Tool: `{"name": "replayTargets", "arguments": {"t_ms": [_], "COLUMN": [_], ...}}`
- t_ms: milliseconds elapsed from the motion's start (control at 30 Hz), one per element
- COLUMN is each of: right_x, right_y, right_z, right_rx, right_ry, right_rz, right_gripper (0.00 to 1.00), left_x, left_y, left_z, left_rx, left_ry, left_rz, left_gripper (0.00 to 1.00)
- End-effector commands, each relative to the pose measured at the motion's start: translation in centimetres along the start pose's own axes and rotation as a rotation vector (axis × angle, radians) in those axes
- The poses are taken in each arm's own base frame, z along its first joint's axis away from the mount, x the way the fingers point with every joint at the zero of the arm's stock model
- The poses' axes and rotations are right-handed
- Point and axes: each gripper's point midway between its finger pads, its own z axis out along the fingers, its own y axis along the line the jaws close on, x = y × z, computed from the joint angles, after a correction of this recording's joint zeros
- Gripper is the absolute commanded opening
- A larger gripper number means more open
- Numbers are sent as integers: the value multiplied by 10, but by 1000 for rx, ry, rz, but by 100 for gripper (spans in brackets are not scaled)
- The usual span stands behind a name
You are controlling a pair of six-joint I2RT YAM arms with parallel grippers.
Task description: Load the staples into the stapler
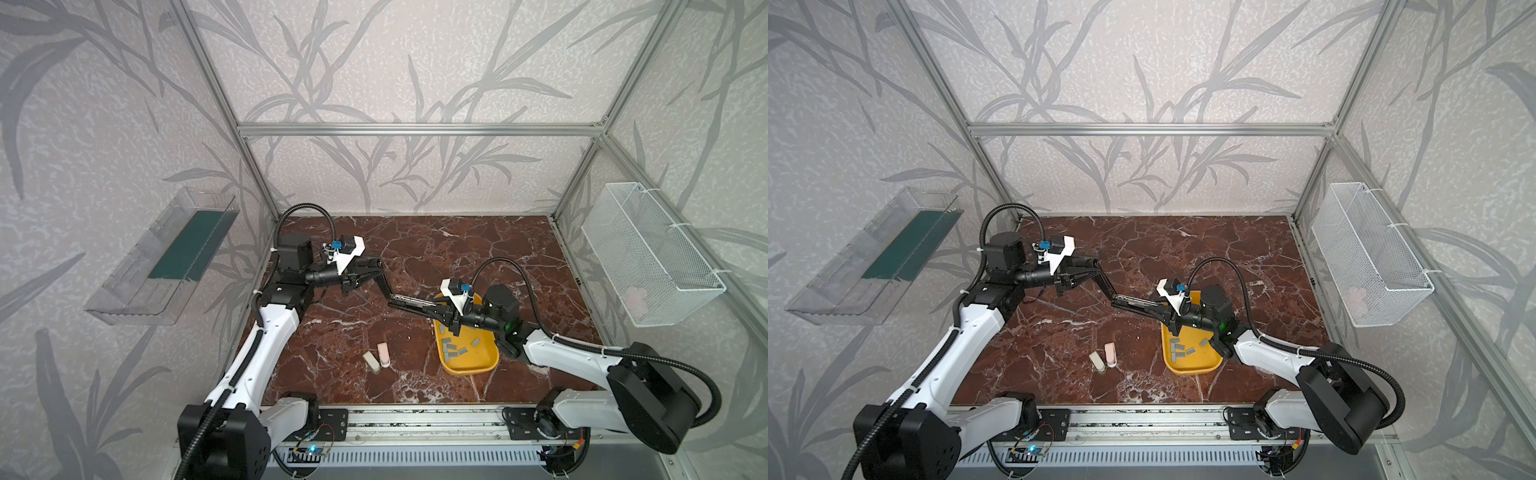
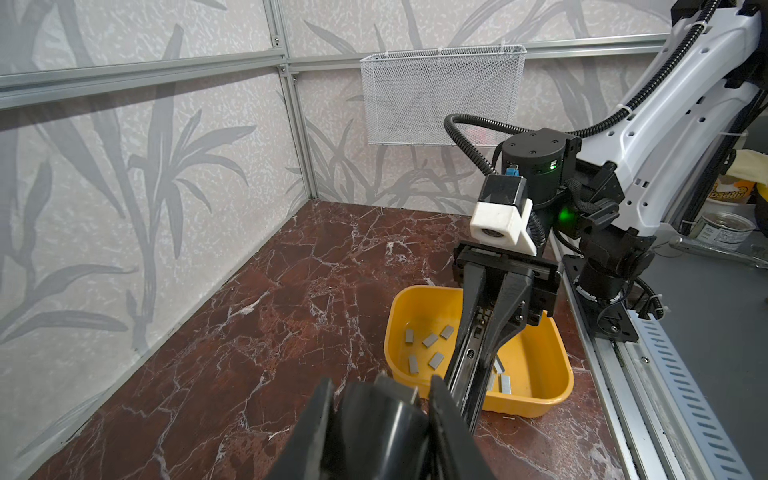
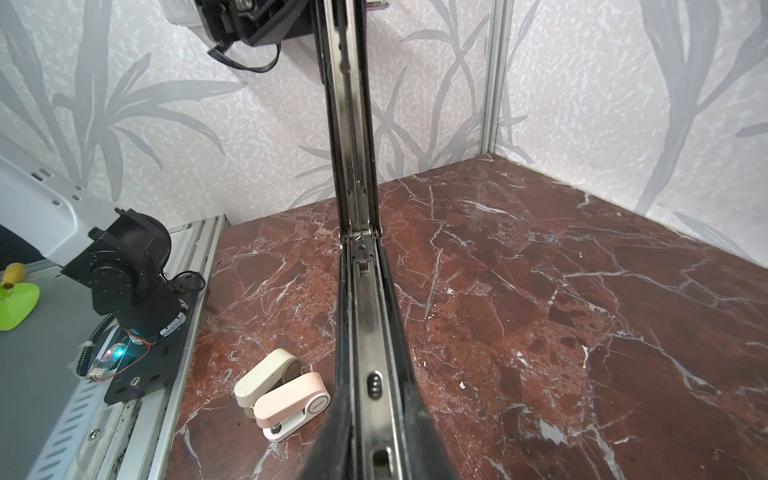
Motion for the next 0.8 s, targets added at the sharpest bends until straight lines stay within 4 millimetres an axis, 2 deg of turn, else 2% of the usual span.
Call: {"name": "replayTargets", "arguments": {"t_ms": [0, 167, 200, 233, 267, 300, 367, 467, 600, 700, 767], "right_x": [-24, -24, -23, -24, -24, -25, -26, -26, -23, -24, -17], "right_y": [2, 3, 2, 1, 1, 1, 2, 1, -6, -14, -17], "right_z": [-10, -13, -14, -14, -15, -15, -15, -16, -15, -16, -15], "right_rx": [14, 27, 35, 42, 43, 42, 42, 50, 97, 156, 198], "right_ry": [-92, -95, -95, -97, -98, -99, -102, -102, -85, -76, -32], "right_rz": [-27, -45, -48, -50, -52, -53, -59, -65, -62, -64, -68], "right_gripper": [0, 0, 0, 0, 0, 0, 0, 0, 0, 0, 0], "left_x": [-12, -9, -9, -6, -5, -5, -4, -3, -3, -4, -5], "left_y": [49, 61, 65, 70, 73, 76, 78, 78, 77, 76, 78], "left_z": [-15, -21, -23, -25, -26, -27, -27, -28, -31, -30, -31], "left_rx": [-237, -333, -363, -397, -420, -431, -435, -441, -470, -469, -471], "left_ry": [5, 25, 27, 33, 37, 42, 54, 58, 58, 57, 61], "left_rz": [129, 135, 140, 136, 133, 130, 121, 116, 142, 153, 153], "left_gripper": [0, 2, 10, 24, 29, 31, 47, 61, 70, 71, 71]}}
